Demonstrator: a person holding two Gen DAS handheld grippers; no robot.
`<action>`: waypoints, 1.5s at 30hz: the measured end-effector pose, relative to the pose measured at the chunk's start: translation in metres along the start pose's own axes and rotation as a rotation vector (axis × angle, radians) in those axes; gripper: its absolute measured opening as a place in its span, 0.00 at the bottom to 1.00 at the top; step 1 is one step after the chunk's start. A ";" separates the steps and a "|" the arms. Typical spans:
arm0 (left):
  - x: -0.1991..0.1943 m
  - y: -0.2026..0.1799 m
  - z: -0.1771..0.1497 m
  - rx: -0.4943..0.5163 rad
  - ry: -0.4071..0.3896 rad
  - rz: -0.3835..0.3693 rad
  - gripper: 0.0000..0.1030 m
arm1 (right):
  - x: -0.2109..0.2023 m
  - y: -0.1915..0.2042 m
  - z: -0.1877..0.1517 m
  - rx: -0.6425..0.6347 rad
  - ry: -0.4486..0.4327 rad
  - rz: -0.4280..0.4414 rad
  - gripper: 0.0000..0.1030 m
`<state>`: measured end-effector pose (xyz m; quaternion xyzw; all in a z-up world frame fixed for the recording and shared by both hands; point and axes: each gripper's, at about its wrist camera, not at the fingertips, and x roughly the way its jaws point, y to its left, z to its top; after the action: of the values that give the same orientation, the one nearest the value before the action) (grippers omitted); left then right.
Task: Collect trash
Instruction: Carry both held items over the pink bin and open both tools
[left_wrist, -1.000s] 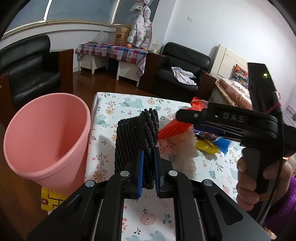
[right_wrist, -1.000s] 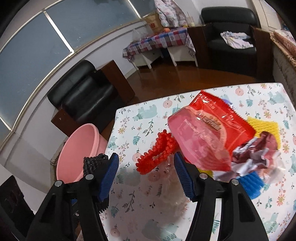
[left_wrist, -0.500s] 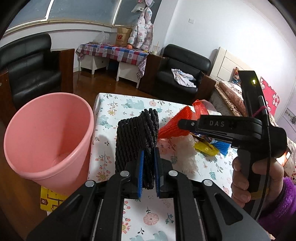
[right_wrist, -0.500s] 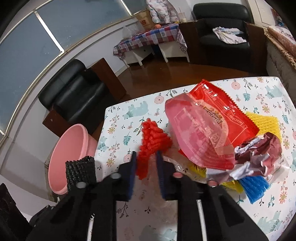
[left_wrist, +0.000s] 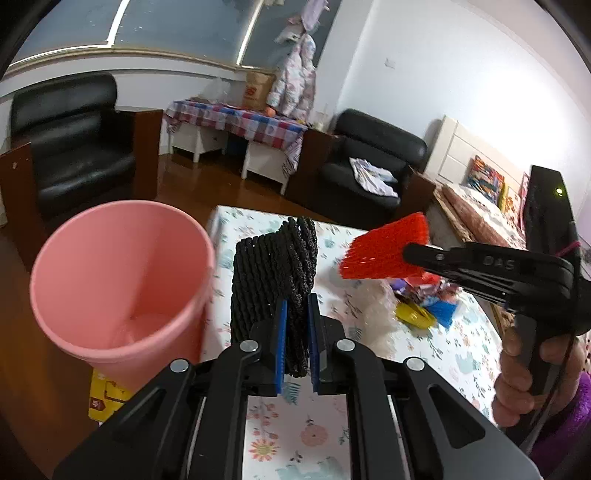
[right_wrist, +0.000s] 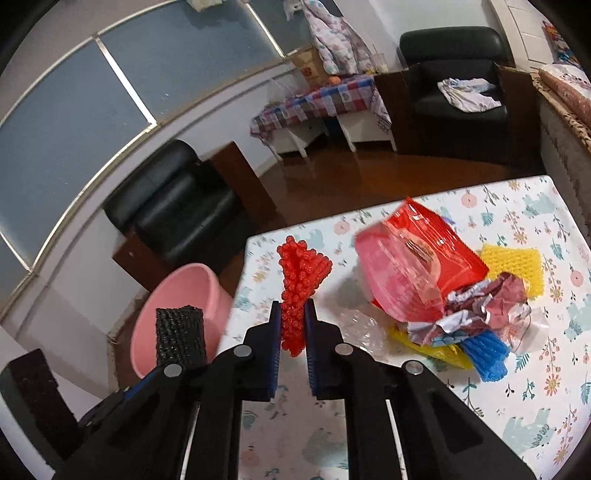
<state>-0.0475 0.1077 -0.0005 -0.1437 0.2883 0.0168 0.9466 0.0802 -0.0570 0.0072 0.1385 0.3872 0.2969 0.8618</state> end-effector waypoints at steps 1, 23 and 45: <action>-0.002 0.003 0.000 -0.005 -0.007 0.007 0.10 | -0.002 0.003 0.001 -0.005 -0.002 0.008 0.11; -0.025 0.118 0.013 -0.203 -0.041 0.197 0.10 | 0.085 0.154 -0.020 -0.263 0.164 0.191 0.11; -0.028 0.108 0.011 -0.241 -0.015 0.123 0.30 | 0.083 0.124 -0.033 -0.247 0.154 0.143 0.48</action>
<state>-0.0777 0.2157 -0.0048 -0.2383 0.2854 0.1107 0.9217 0.0489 0.0923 -0.0046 0.0357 0.4020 0.4125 0.8167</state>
